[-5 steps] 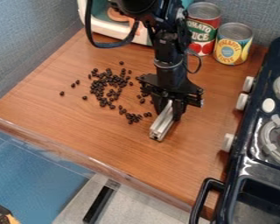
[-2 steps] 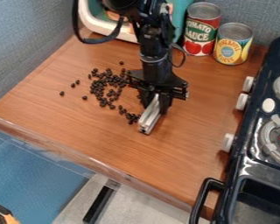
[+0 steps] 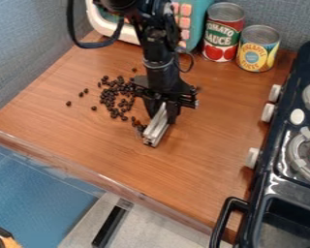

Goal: Sweep into pile

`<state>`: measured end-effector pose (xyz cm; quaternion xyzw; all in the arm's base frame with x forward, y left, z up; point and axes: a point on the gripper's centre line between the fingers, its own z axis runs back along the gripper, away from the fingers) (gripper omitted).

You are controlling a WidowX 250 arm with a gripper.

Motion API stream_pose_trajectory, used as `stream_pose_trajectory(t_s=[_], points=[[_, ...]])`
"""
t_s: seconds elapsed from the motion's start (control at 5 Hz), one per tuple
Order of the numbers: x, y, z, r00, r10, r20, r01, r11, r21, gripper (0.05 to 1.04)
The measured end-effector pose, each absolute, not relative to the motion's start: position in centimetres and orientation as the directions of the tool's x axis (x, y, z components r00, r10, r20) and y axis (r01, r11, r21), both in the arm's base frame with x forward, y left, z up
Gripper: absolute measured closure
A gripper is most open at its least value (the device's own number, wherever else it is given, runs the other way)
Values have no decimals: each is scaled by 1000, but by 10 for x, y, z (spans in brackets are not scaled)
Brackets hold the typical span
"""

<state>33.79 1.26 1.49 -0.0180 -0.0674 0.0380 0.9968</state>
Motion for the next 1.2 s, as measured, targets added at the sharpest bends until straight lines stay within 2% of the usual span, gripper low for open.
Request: stream_pose_trajectory(t_s=[0.4, 1.2], points=[[334, 53, 18, 972, 197, 130, -193, 980, -46, 705], [329, 92, 24, 942, 315, 118, -311, 949, -53, 705]])
